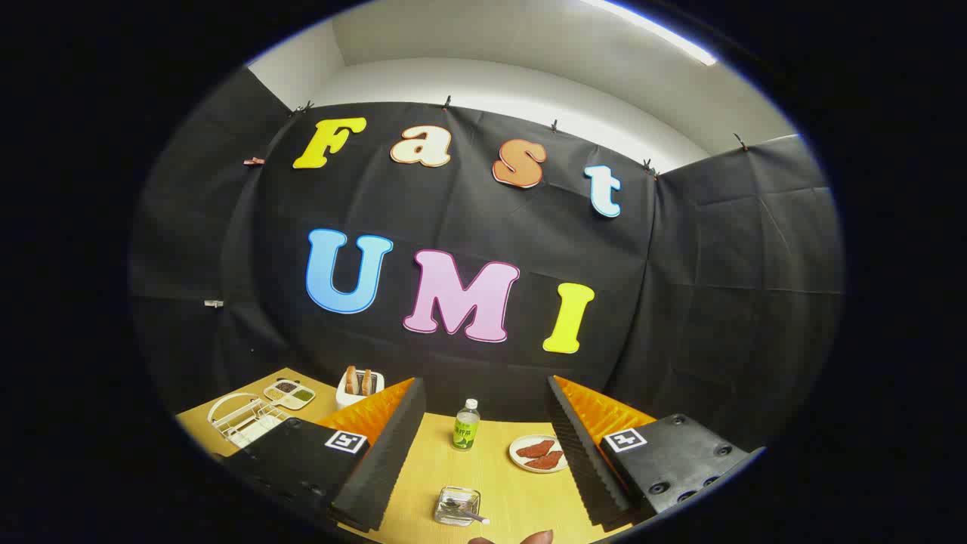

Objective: Take the plate from the dish rack, then take the spoon from the basket and place it into the plate.

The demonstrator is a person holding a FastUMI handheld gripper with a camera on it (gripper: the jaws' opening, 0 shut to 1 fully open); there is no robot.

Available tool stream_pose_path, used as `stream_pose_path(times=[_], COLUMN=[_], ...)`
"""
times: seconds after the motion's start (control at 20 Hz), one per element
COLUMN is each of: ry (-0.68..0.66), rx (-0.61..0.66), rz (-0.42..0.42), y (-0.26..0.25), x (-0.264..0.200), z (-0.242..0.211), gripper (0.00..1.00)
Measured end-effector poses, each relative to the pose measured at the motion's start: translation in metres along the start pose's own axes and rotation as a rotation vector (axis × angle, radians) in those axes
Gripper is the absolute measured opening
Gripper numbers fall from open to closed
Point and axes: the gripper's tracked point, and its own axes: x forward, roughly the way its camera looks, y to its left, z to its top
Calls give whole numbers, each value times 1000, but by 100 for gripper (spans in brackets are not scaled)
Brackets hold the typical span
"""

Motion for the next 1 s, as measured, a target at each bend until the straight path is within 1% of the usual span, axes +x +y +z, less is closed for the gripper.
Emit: stream_pose_path(times=[0.55,1.0], ry=[38,55], rx=[2,20], rz=[9,7], y=[8,8], x=[-9,-3], z=[-10,-16], gripper=[98,97])
